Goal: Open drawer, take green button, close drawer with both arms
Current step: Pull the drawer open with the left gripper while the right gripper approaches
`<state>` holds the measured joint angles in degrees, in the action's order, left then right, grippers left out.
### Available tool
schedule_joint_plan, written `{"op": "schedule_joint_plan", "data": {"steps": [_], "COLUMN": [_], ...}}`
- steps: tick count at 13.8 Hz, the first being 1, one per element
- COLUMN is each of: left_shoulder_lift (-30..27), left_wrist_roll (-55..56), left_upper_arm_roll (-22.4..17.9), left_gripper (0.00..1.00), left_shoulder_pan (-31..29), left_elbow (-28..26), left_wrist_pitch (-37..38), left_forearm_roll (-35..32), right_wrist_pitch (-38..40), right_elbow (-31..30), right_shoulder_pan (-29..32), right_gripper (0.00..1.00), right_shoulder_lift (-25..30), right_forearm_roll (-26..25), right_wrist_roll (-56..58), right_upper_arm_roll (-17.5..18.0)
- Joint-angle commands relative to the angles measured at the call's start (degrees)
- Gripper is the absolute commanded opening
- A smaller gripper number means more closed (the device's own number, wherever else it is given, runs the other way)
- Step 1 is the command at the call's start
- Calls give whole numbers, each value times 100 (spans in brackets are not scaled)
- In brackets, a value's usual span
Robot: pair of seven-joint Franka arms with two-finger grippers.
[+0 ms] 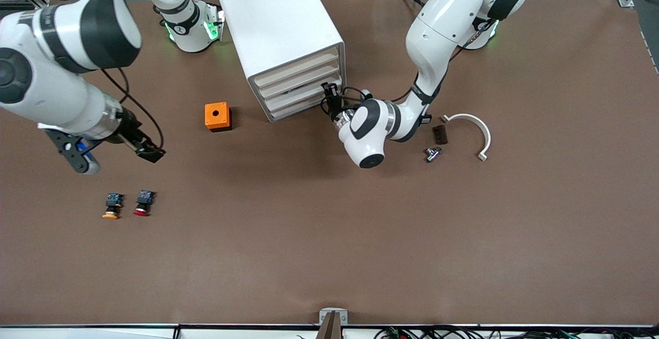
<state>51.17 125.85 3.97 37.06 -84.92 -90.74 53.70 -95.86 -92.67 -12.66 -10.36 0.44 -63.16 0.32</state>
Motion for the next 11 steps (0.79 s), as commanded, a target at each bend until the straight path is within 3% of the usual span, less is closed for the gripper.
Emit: {"op": "schedule_joint_plan", "data": {"steps": [1, 5, 8, 9, 10, 11], "left_shoulder_lift": [33, 59, 59, 59, 51, 33], "left_wrist_roll": [-149, -428, -904, -913, -922, -922], "left_upper_arm_roll": [-195, -213, -213, -222, -222, -230], "left_gripper": [0, 0, 3, 18, 41, 91], "left_shoulder_pan": [-321, -980, -1175, -1175, -1175, -1175], "left_elbow": [335, 617, 617, 617, 617, 617], "left_wrist_pitch": [4, -22, -84, -101, -110, -110], "left_forearm_roll": [-368, -431, -422, -422, -431, -439], "right_wrist_pitch": [-178, -555, -1047, -1258, -1469, -1697], "right_elbow": [-23, -268, -269, -269, -269, -269], "right_shoulder_pan": [-481, -1088, -1597, -1782, -1905, -2089], "right_gripper": [100, 100, 100, 100, 100, 100], "right_shoulder_lift": [-19, -54, -422, -571, -686, -800], "right_forearm_roll": [35, 69, 158, 158, 158, 158], "right_wrist_roll": [-950, -2023, -2779, -3068, -3323, -3457], "right_upper_arm_roll": [-41, -41, -49, -50, -50, -50]}}
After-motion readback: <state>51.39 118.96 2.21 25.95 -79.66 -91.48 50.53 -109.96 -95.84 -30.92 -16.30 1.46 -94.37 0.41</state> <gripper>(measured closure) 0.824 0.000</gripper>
